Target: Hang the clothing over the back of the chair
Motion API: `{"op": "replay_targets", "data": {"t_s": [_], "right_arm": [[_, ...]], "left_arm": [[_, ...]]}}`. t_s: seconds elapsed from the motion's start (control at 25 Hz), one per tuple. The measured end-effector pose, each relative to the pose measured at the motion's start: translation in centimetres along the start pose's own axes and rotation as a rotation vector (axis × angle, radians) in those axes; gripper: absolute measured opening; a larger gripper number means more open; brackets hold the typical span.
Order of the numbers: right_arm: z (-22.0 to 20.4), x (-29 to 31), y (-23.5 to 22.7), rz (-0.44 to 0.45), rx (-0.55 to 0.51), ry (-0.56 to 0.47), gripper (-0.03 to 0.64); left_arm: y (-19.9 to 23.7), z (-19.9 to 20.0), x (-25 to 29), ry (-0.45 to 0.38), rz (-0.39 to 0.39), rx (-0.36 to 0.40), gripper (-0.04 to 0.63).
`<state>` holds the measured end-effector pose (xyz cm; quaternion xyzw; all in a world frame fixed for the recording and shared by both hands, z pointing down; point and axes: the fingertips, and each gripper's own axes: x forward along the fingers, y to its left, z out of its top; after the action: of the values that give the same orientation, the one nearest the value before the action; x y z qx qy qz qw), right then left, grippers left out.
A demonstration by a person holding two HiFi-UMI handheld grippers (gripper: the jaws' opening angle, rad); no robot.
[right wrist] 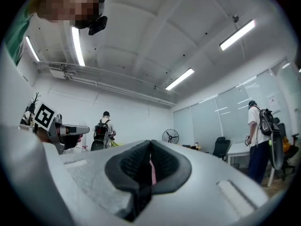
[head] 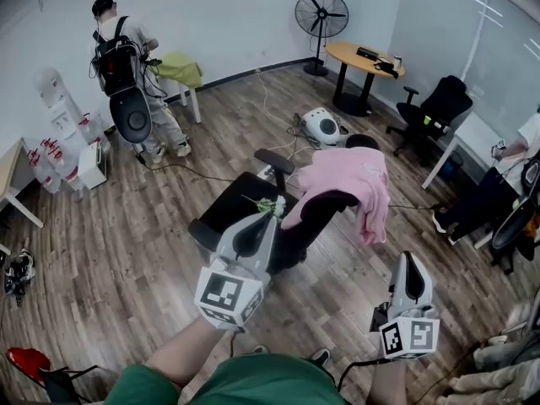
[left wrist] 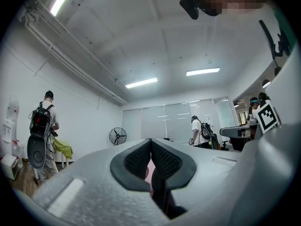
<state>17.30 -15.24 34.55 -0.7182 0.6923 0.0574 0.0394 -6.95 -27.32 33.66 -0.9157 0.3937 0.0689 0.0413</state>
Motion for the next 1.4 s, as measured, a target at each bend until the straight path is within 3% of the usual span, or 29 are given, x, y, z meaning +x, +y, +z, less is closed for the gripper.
{"op": "replay_targets", "data": {"t_s": [0.48, 0.8, 1.4], "right_arm": [[1.5, 0.1, 5.3, 0.051, -0.027, -0.026, 0.003], [1.0, -0.1, 6.4, 0.078, -0.044, -0.008, 0.004], [1.5, -0.6, 6.9, 0.082, -0.032, -0.011, 0.003]], "left_arm": [[2.8, 1.2, -3.9, -0.036, 0.028, 0.036, 0.011], [3.6, 0.1, -5.5, -0.026, 0.059, -0.004, 0.011], [3.9, 0.1, -6.2, -0.026, 0.054, 0.002, 0.011]]}}
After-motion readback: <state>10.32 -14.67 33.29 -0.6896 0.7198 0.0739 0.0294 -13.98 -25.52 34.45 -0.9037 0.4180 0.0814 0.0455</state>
